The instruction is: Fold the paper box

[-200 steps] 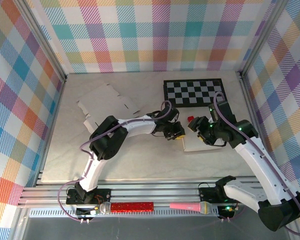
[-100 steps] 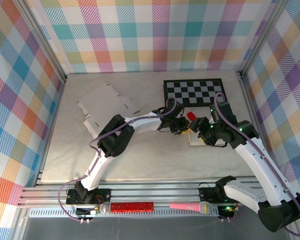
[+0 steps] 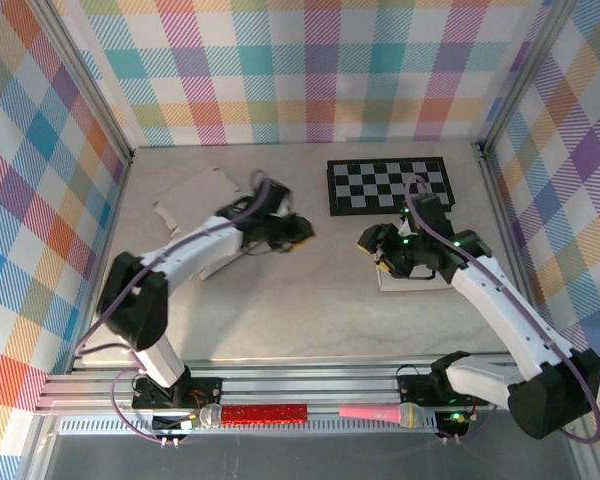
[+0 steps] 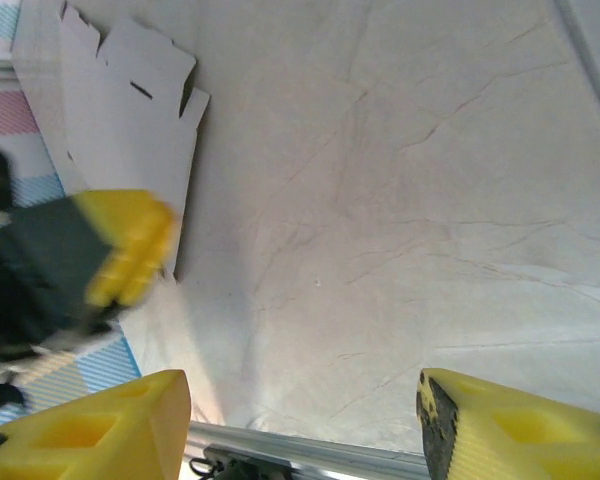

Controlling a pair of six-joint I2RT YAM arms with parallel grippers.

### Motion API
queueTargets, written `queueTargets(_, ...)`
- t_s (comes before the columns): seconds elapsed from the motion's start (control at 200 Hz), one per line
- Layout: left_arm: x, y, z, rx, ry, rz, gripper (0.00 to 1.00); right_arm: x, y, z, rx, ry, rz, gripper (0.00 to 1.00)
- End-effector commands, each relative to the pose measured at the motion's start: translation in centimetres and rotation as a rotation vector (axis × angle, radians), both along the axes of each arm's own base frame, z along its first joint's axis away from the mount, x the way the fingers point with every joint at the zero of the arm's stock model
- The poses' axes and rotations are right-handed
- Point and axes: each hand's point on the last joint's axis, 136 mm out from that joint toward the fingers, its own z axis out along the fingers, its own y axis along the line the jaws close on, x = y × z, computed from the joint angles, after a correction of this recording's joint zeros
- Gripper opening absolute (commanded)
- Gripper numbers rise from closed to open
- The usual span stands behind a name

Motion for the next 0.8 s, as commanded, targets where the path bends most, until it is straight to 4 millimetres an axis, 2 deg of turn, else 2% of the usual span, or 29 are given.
queueTargets(0.0,1.2,10.8,-2.1,0.155,0.077,0.137,0.3,1.2,4.1,0.0,0.126,-0.031,0.074,0.62)
queueTargets(0.08,3.6,17.1,-2.4,0.192,0.092,0.254,0.3,1.8,6.2,-0.3,0.143,-0.035,0.113,0.62)
queueTargets(0.155,5.9,21.5,-3.4,0.228,0.1,0.346,0.3,2.2,7.6,-0.7,0.161,-0.029,0.137,0.62)
queueTargets(0.225,7.7,24.3,-5.3,0.259,0.136,0.4,0.28,2.5,8.5,-1.1,0.183,-0.01,0.148,0.62)
queueTargets(0.3,9.2,25.3,-7.3,0.272,0.171,0.415,0.27,2.8,9.3,-1.6,0.199,0.007,0.157,0.63)
queueTargets(0.38,9.9,25.0,-9.2,0.247,0.207,0.416,0.25,3.1,9.9,-2.4,0.224,0.036,0.152,0.64)
queueTargets(0.49,9.4,22.1,-10.6,0.145,0.22,0.42,0.23,3.8,10.7,-3.5,0.264,0.037,0.137,0.66)
queueTargets(0.62,6.7,17.2,-11.7,0.05,0.242,0.4,0.22,4.7,10.8,-5.0,0.293,0.012,0.087,0.67)
queueTargets(0.685,4.2,15.7,-12.5,0.022,0.27,0.426,0.21,4.9,10.8,-5.5,0.295,0.009,0.079,0.67)
queueTargets(0.795,2.1,12.2,-11.5,-0.075,0.222,0.496,0.18,4.8,10.9,-6.2,0.286,0.016,0.089,0.67)
